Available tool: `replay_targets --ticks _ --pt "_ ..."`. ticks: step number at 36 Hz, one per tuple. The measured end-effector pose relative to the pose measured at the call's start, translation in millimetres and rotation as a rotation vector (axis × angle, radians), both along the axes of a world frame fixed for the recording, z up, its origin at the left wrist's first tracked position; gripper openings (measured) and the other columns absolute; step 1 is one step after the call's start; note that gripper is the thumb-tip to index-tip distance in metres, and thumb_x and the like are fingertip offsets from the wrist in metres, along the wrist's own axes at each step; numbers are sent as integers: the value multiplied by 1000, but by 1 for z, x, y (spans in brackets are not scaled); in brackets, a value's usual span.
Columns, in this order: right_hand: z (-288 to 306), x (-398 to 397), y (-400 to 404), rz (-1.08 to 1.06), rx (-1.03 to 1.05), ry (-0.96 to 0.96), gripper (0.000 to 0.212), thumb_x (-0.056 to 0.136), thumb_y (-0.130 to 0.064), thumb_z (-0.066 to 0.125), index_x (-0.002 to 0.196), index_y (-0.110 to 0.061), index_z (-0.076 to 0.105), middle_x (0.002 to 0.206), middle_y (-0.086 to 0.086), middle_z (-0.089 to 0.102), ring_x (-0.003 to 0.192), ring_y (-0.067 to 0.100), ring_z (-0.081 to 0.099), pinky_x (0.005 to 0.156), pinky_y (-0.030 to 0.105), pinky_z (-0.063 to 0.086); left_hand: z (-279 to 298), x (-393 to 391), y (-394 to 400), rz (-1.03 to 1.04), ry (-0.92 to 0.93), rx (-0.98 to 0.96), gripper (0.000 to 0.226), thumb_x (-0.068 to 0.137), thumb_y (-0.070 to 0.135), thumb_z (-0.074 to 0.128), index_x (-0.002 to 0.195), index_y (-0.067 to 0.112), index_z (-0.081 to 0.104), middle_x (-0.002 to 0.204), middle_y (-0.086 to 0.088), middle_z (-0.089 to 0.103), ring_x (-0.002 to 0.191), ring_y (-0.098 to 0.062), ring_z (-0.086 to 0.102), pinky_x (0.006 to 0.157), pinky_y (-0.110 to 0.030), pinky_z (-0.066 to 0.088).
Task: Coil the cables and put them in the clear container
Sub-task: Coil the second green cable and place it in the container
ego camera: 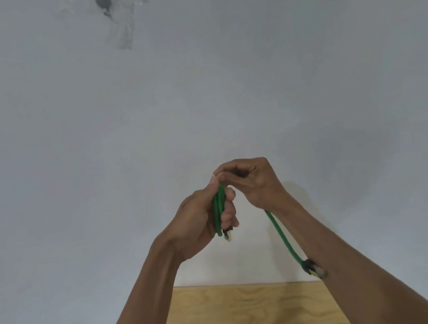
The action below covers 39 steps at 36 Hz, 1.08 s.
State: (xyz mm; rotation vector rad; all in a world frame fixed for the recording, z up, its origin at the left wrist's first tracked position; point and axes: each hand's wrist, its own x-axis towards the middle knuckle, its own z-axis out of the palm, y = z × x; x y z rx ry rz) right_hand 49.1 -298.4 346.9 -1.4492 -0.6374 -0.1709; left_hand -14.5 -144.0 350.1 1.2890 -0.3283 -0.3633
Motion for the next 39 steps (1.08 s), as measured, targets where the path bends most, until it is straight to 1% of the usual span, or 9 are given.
replay_targets --ticks 5,8,12,17,22,29,34,37,39 --pt "-19 -15 6 49 164 132 32 92 16 47 99 -4 70 58 0 70 45 20 60 49 24 49 9 0 -8 -58 -79 -79 36 100 38 44 90 6 58 60 -6 47 56 -21 45 72 -37 48" --pt "-22 -27 10 35 121 193 23 90 11 46 76 -2 59 38 3 53 33 14 53 41 20 47 12 2 -10 -60 -143 -115 36 102 34 42 90 5 60 60 -8 51 58 -22 51 72 -37 50" --pt "-34 -36 21 -69 78 259 54 87 13 51 52 -26 60 48 -5 50 46 15 47 46 25 41 19 6 -11 -47 -171 -203 31 101 29 42 91 5 58 60 -6 52 59 -20 54 74 -37 49" --pt "-40 -54 28 -179 -17 272 48 100 -4 46 67 -34 65 62 -5 61 53 13 45 46 25 37 28 16 -4 -24 -226 -173 31 104 29 39 93 8 59 63 -4 54 60 -19 56 73 -43 36" --pt "-38 -64 30 -187 -95 280 32 102 -24 51 73 -13 60 52 -10 54 45 8 40 45 22 34 28 17 -5 75 -216 -234 28 104 27 42 91 8 58 63 -4 53 58 -17 51 74 -33 51" --pt "-44 -77 34 -39 -21 398 19 101 -17 52 109 -18 69 67 -2 56 48 12 33 42 23 28 23 27 7 215 -286 -87 29 101 31 42 92 6 56 63 -4 56 60 -18 52 78 -33 51" --pt "-35 -77 23 -66 -385 264 22 100 -20 52 115 -22 67 70 -11 64 53 10 48 50 22 41 12 31 20 268 -367 186 33 106 33 39 97 7 56 69 -4 61 68 -23 52 82 -49 43" --pt "-22 -74 15 -54 -689 165 29 100 -22 52 127 -22 61 80 -16 65 56 0 56 58 15 44 7 31 23 341 -436 401 34 106 35 40 94 10 59 74 -5 65 70 -24 56 72 -43 47" --pt "-8 -75 11 -37 -912 49 28 99 -23 51 125 -22 61 90 -10 65 62 4 57 67 25 50 1 32 23 383 -489 555 35 106 35 41 93 9 61 74 -5 68 68 -18 59 70 -34 49"
